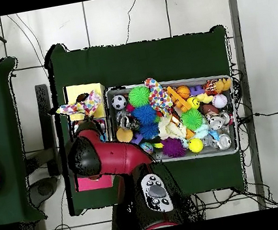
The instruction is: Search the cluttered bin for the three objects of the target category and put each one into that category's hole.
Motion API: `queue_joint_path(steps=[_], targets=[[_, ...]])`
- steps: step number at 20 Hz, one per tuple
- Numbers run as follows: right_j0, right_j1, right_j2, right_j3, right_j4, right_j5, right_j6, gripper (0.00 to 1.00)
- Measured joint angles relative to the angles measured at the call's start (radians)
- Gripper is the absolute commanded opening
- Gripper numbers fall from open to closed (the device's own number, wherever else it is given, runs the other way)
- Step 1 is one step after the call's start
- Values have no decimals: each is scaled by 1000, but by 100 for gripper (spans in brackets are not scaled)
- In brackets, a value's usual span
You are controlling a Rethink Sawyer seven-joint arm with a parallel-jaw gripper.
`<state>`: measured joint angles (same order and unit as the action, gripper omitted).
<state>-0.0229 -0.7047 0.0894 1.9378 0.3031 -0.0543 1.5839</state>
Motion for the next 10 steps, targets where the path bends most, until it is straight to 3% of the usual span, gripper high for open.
queue_joint_path(steps=[10], targets=[[12, 26, 6, -46, 28, 0, 0, 0]])
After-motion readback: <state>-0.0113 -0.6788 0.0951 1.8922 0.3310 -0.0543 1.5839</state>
